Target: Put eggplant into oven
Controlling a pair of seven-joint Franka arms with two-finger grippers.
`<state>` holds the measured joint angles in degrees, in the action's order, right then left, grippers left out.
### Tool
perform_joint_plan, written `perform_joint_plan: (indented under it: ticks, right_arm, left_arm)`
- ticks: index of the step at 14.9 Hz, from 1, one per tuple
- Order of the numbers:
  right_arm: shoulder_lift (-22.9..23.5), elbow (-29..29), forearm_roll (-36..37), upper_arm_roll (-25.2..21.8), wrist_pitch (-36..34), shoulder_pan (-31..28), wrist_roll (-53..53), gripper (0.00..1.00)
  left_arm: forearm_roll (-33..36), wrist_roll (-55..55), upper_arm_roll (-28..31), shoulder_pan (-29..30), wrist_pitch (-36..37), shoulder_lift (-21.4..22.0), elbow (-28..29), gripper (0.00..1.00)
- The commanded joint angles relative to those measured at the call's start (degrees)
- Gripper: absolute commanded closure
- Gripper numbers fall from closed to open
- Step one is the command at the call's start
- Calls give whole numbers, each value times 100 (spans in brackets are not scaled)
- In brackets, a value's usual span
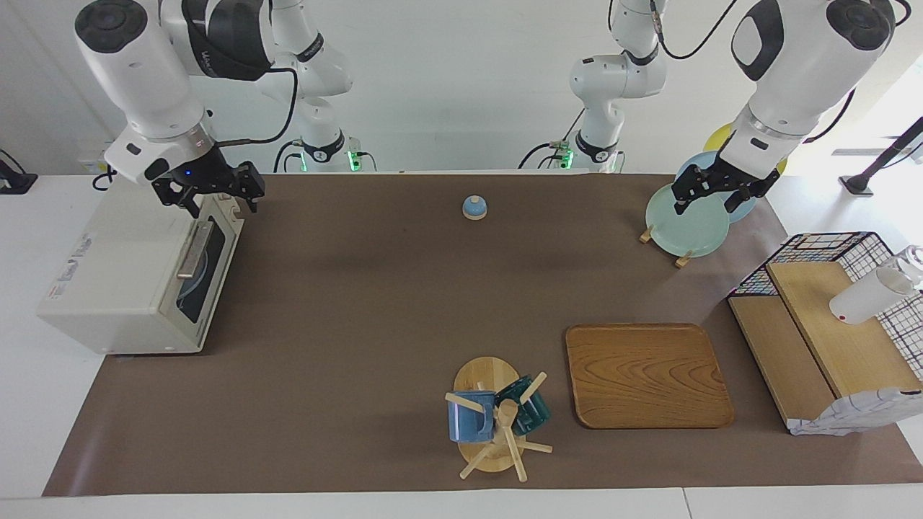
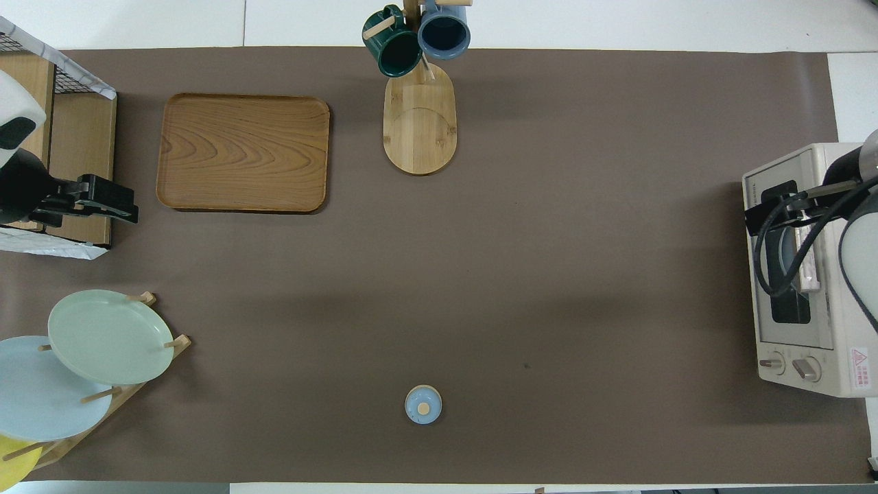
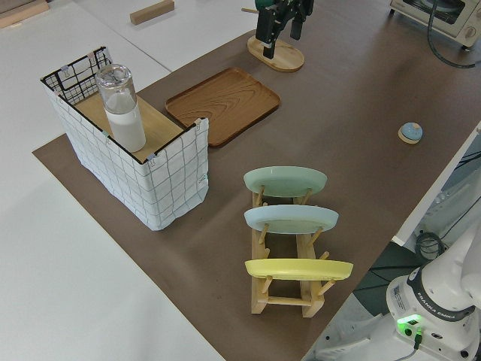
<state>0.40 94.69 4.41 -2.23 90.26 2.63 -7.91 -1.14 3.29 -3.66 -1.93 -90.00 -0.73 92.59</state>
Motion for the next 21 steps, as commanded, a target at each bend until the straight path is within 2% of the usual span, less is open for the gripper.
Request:
perform_joint_plan:
  ticks: [1, 5, 8, 10, 13, 21]
  right_arm:
    - [-119, 164, -116, 21, 97, -35, 141, 0]
    - [-418, 216, -116, -23, 10, -79, 71, 0]
    - [-435, 173, -116, -23, 0, -79, 62, 0]
    - [-435, 173, -212, -189, 70, -79, 132, 0]
    - [-444, 252, -564, -234, 132, -53, 394, 0]
    - [-462, 305, -503, -181, 35, -8, 229, 0]
  left_arm:
    - [105, -65, 24, 0, 9, 82, 66, 0]
    - [105, -65, 24, 0, 0, 82, 66, 0]
    - [105, -65, 24, 0, 0, 82, 57, 0]
    - [96, -65, 24, 0, 9, 82, 66, 0]
    - [105, -65, 24, 0, 0, 82, 66, 0]
    - [105, -65, 24, 0, 9, 82, 57, 0]
